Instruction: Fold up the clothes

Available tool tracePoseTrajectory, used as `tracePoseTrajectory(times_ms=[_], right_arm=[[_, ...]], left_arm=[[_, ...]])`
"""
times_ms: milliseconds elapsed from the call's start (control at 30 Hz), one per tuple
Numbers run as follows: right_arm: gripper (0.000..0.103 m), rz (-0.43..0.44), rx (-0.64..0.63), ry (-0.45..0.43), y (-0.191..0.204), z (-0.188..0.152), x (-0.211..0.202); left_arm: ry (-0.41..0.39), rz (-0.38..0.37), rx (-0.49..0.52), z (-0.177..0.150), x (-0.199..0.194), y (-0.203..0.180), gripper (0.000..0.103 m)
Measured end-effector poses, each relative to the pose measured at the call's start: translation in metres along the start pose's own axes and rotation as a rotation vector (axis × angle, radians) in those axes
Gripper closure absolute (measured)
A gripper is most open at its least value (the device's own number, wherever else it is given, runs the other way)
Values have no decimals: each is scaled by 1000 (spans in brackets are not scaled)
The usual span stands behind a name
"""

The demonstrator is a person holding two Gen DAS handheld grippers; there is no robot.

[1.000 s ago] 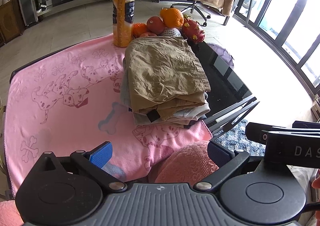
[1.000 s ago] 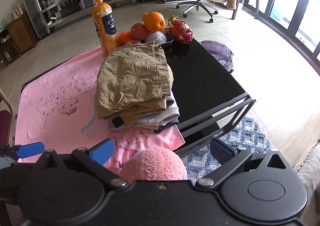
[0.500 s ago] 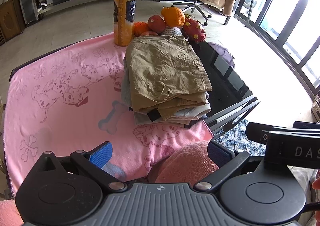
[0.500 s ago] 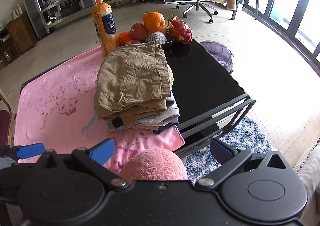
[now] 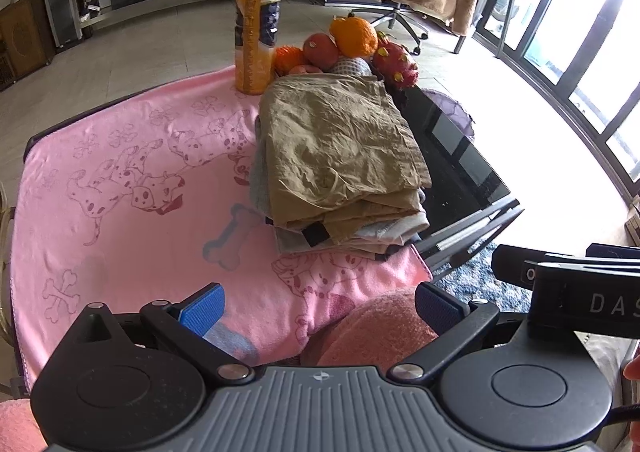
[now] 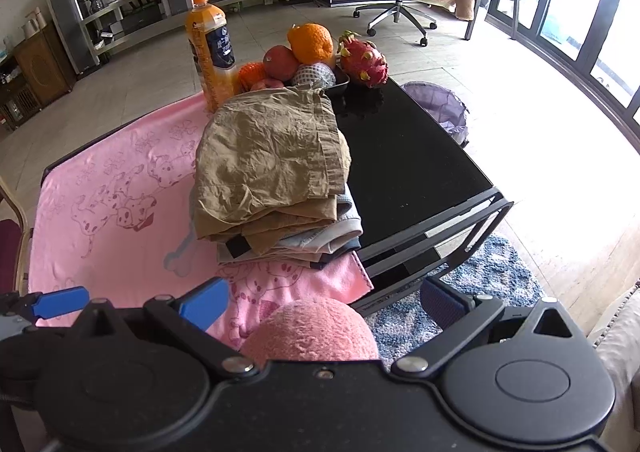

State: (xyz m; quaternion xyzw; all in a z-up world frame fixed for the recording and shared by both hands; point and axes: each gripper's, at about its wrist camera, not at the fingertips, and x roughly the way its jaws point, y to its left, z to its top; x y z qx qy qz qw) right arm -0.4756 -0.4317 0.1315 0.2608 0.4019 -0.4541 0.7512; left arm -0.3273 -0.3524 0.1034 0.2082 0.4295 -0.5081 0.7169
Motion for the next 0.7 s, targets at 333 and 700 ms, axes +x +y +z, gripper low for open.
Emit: tracePoseTrajectory(times_ms=[333, 700], right_arm=[[0, 2, -12, 4, 12, 6, 8], [0, -13, -15, 6, 19, 6, 13]], left_arm=[[11, -2, -23, 4, 7, 12, 1], [0, 1, -22, 4, 10, 16, 1]])
